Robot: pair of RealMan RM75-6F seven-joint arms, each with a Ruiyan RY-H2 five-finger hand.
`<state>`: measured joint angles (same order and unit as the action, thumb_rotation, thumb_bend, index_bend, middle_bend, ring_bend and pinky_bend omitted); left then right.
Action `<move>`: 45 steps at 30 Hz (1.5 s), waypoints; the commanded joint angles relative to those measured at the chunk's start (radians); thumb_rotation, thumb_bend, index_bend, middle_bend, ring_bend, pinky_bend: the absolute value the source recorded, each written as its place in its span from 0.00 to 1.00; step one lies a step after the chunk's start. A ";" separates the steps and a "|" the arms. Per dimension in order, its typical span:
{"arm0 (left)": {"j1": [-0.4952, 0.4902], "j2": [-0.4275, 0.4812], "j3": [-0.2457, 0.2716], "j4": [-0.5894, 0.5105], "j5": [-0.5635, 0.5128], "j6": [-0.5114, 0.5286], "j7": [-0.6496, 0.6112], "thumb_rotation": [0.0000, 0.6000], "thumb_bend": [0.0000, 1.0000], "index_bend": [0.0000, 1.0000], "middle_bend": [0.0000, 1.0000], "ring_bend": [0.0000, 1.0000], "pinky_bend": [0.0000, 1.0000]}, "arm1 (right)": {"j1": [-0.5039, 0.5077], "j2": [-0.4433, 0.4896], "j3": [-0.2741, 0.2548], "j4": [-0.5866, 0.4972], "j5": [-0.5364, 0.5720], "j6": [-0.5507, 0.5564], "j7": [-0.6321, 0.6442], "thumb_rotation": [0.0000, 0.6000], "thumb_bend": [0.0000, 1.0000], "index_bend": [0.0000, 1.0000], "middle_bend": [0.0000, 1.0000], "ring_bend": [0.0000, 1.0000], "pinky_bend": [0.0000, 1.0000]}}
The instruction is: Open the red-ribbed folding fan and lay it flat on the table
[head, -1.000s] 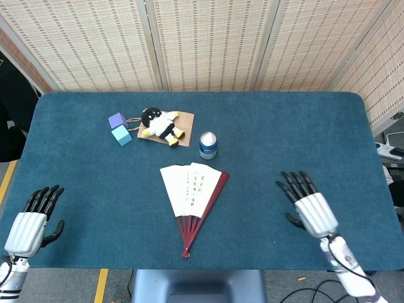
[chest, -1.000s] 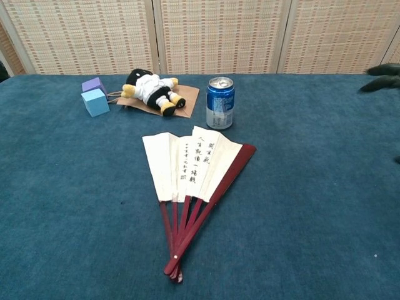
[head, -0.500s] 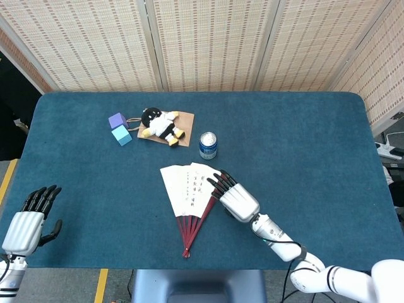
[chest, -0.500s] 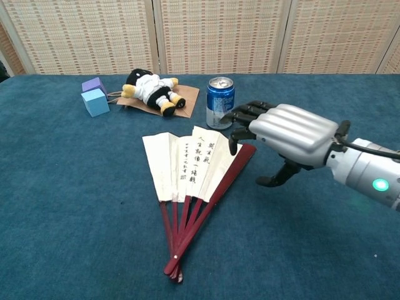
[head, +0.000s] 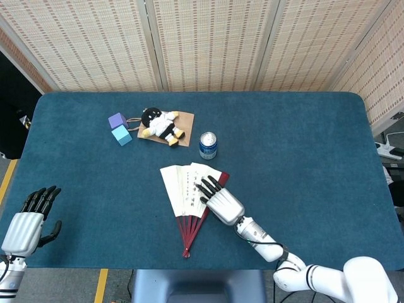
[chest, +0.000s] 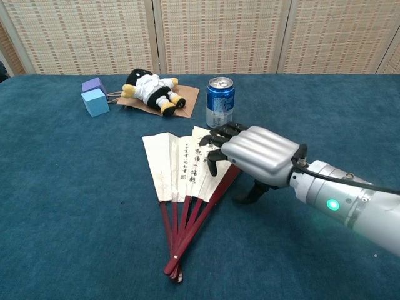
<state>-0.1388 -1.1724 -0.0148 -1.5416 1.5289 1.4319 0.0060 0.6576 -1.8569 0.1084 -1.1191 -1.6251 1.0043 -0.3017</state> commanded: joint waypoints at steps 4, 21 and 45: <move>-0.002 0.005 -0.005 0.002 -0.020 -0.011 0.004 1.00 0.45 0.00 0.02 0.00 0.09 | 0.015 -0.068 -0.006 0.103 0.009 0.028 0.060 1.00 0.17 0.46 0.12 0.00 0.00; -0.008 0.013 -0.013 -0.021 -0.081 -0.056 0.052 1.00 0.45 0.00 0.03 0.01 0.09 | 0.066 -0.224 -0.010 0.358 0.002 0.098 0.195 1.00 0.27 0.51 0.17 0.00 0.00; -0.084 -0.013 0.048 0.088 0.048 -0.181 -0.578 1.00 0.47 0.19 0.00 0.00 0.12 | 0.109 0.018 0.113 -0.117 0.020 0.236 0.010 1.00 0.64 0.59 0.21 0.07 0.04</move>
<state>-0.1914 -1.1561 0.0078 -1.5169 1.5390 1.3046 -0.3967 0.7538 -1.9012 0.1736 -1.1293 -1.6346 1.2498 -0.2115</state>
